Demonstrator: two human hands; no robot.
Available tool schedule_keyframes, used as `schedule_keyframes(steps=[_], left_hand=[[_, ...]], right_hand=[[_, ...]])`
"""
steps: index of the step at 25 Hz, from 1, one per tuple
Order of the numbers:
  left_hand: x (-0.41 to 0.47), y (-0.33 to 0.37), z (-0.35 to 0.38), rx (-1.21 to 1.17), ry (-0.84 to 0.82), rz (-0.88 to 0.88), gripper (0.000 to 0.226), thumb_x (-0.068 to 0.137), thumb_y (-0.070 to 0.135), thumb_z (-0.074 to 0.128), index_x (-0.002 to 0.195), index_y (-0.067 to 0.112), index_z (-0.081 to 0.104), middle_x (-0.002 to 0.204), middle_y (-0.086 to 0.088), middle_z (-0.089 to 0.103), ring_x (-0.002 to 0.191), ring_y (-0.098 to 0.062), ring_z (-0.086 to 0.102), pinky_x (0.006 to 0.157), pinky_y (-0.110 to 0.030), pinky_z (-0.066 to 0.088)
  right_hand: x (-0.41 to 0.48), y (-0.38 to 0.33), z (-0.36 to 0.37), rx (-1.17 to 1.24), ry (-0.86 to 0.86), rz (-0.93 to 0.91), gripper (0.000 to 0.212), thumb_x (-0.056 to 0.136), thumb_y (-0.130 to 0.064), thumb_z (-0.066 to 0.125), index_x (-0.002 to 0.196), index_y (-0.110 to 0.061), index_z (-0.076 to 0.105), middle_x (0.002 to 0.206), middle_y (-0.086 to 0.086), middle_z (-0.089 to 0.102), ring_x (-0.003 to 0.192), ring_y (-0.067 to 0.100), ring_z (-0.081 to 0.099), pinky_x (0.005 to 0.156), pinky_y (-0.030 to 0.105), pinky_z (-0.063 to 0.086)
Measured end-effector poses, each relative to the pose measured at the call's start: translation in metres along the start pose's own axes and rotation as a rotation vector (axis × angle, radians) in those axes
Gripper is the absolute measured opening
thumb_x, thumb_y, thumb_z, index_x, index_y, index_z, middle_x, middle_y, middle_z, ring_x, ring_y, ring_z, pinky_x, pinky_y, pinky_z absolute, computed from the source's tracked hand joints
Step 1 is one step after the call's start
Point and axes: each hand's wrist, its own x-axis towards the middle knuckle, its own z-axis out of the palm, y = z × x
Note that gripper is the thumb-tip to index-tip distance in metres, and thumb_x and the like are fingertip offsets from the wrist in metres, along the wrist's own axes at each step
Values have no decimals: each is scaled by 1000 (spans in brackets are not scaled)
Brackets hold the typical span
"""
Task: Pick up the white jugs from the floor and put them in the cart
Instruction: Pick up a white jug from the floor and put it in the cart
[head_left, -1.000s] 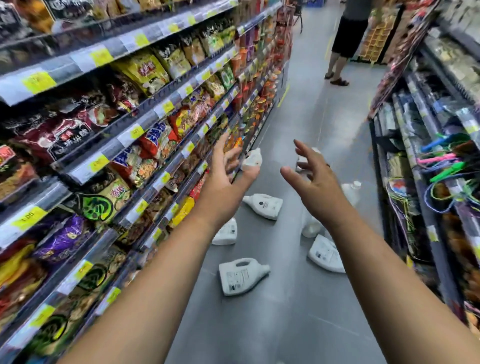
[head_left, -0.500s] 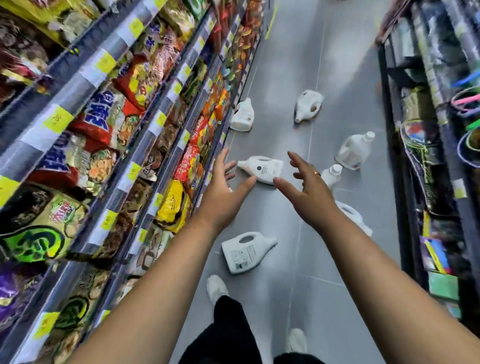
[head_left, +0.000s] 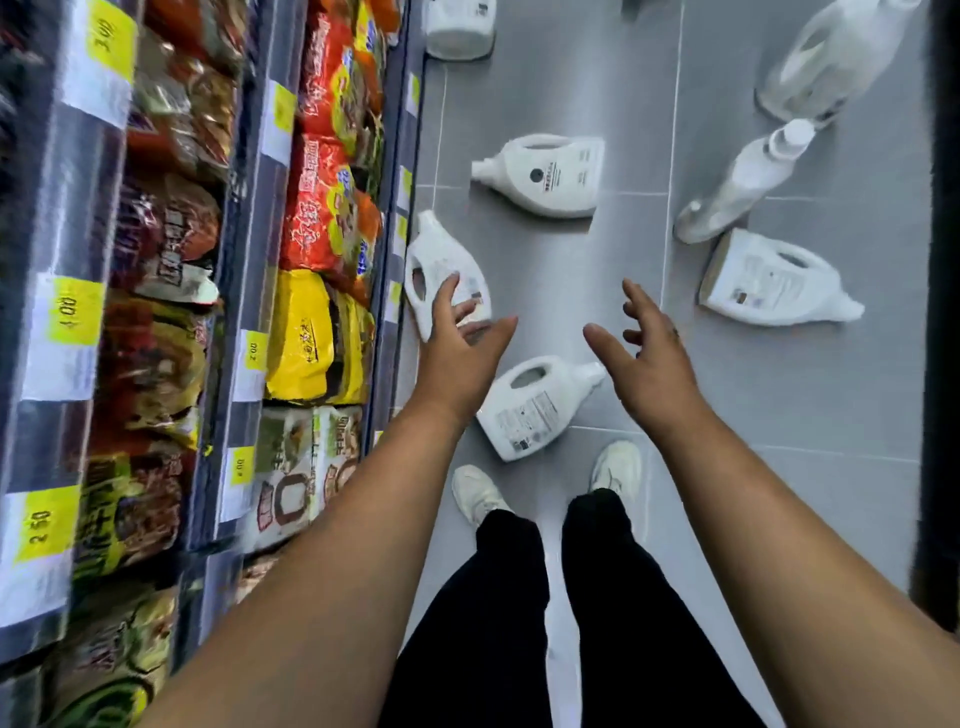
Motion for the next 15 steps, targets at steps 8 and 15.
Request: schedule_keyframes(steps=[8,15], left_hand=[[92,-164,64,153,-88,-137,82,89,31,70,154,28,20,148,-6,42,130,-17,45,102,-25,36],[193,-312,120,332,-193,-142,86,83,47,71,152,31,23,146,-5,44,133,-20,44,113,-37,35]], right_hand=[[93,174,73,-79,-42,169,62,89,-42,62,144,-39,35,142,2,37,122,20,48,106,32,37],[174,336,156,-38,-62,335,71,86,-46,65,148,-38,29,148,7,24,135,23,38,113,27,23]])
